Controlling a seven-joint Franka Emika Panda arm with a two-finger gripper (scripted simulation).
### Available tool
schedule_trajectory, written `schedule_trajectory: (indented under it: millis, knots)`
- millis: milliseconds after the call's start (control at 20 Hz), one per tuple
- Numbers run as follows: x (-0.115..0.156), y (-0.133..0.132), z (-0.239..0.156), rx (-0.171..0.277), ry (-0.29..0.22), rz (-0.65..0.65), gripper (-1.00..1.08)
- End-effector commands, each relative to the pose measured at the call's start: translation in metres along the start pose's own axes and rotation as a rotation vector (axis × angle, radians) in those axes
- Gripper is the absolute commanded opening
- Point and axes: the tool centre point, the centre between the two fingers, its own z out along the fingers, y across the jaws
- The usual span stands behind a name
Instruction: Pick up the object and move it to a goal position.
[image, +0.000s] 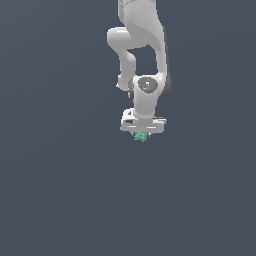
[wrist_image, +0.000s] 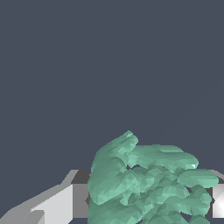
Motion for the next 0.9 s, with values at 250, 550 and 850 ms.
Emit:
schedule_trajectory:
  millis: [250, 550, 850]
  knots:
    - [0.017, -0.019, -0.056, 0.000, 0.001, 0.000, -1.00]
    - [0.035, -0.038, -0.112, -0.001, 0.001, 0.000, -1.00]
    - [0.053, -0.058, -0.168, -0.001, 0.001, 0.000, -1.00]
